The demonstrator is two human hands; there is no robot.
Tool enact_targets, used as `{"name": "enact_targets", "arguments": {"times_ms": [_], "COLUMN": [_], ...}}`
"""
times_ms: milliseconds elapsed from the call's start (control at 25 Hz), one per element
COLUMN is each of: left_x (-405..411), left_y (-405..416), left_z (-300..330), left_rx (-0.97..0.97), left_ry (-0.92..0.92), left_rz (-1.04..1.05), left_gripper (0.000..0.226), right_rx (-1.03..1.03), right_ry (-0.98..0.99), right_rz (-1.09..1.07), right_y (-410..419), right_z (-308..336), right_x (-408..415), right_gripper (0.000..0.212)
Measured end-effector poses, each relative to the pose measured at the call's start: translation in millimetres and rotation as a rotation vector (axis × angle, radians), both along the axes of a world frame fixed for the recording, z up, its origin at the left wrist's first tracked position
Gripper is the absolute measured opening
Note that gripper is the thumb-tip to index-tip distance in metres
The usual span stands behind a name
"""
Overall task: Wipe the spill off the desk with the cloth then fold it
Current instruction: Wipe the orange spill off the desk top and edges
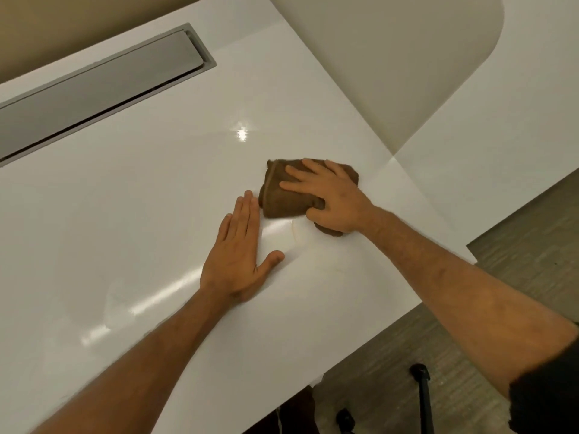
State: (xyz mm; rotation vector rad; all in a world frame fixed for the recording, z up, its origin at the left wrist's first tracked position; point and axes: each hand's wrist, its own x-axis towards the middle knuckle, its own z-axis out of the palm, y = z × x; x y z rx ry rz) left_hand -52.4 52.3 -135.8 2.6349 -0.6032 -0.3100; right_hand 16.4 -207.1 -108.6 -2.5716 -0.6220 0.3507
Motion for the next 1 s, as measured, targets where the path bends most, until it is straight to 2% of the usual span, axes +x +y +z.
{"name": "enact_targets", "arguments": {"times_ms": [80, 200, 480, 640, 760, 840, 880, 960, 1000], "left_x": [-1, -5, -4, -14, -37, -58, -66, -79, -85], "left_y": [1, 2, 4, 7, 26, 51, 65, 92, 103], "left_z": [0, 0, 1, 10, 16, 15, 15, 16, 16], "left_rx": [-0.015, 0.024, 0.013, -0.085, -0.158, -0.148, -0.127, -0.066, -0.042], "left_ry": [0.005, -0.014, -0.043, -0.024, 0.011, -0.014, -0.029, -0.045, -0.046], "left_rz": [-0.006, -0.035, -0.096, -0.166, -0.179, -0.191, -0.193, -0.168, -0.139], "left_gripper": [0.098, 0.096, 0.093, 0.094, 0.092, 0.085, 0.084, 0.083, 0.084], "right_rx": [0.030, 0.083, 0.287, 0.379, 0.678, 0.902, 0.950, 0.870, 0.733], "right_ry": [-0.009, -0.025, 0.167, 0.315, 0.439, 0.375, 0.310, 0.195, 0.189], "right_rz": [0.084, 0.083, -0.144, -0.264, -0.505, -0.769, -0.892, -1.067, -1.099], "right_y": [0, -3, -5, -6, -11, -19, -25, -26, -23], "right_z": [3, 1, -2, 9, 29, 45, 51, 53, 47], "right_x": [-33, -97, -226, -264, -275, -266, -256, -229, -215], "right_gripper": [0.065, 0.060, 0.051, 0.048, 0.053, 0.051, 0.050, 0.047, 0.050]}}
